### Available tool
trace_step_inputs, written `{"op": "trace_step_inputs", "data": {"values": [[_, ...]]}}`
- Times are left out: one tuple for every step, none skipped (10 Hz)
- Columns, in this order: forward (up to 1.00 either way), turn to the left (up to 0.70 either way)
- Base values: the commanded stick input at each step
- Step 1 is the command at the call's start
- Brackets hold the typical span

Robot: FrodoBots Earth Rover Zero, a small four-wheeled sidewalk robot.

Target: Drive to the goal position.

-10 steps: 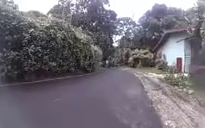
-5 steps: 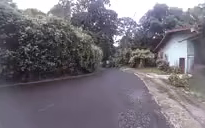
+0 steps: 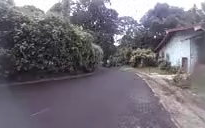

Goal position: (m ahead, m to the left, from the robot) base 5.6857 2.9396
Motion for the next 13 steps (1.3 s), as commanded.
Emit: {"op": "trace_step_inputs", "data": {"values": [[0.5, 0.0], [0.5, 0.0], [0.5, 0.0], [0.5, 0.0], [0.5, -0.18], [0.5, -0.41], [0.5, -0.5], [0.5, -0.5], [0.5, -0.5], [0.5, -0.5], [0.5, -0.5], [0.5, -0.19], [0.5, 0.0]]}}
